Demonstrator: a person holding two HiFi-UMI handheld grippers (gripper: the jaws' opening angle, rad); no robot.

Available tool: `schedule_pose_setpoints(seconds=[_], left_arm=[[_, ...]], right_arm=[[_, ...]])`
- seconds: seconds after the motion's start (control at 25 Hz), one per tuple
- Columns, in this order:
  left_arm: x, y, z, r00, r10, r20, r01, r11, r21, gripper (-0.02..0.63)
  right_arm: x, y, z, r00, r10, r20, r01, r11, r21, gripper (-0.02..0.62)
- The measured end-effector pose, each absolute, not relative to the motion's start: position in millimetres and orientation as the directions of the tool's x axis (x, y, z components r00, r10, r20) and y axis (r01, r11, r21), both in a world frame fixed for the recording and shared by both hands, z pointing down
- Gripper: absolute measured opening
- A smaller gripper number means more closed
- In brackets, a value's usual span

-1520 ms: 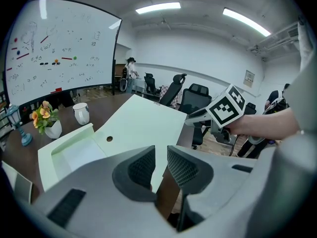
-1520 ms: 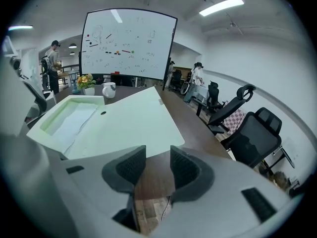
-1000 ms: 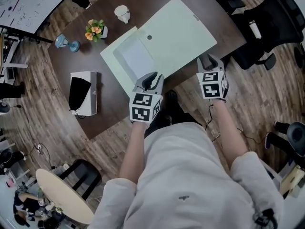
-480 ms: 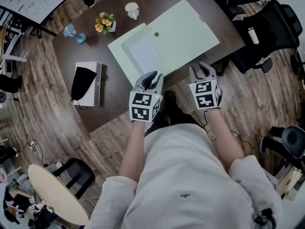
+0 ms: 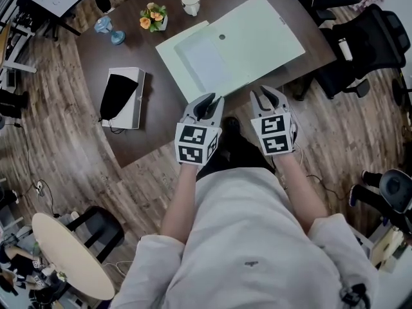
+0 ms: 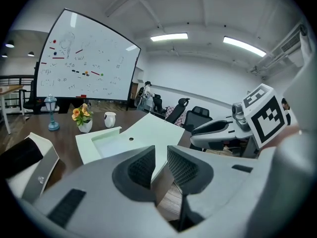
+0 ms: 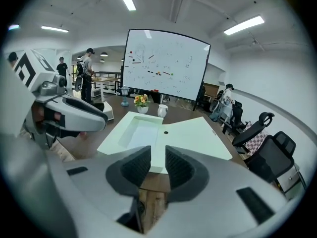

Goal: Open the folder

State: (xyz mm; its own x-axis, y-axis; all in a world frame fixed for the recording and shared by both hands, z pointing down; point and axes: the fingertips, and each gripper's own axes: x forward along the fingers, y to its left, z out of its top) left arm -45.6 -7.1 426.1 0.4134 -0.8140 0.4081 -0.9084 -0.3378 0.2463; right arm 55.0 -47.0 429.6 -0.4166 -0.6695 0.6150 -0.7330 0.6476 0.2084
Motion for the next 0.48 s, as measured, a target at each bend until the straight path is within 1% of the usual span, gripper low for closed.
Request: schedule_pose_setpoints(seconds=[0.48], left_arm=[[-83.3, 24.4, 402.4, 0.362, -0.853, 0.376, -0.93, -0.301, 0.21, 0.061]], right_arm=[[-0.2, -9.1, 406.1, -0.545, -0.626, 0.558, -0.676, 0.722, 0.148, 0.062]])
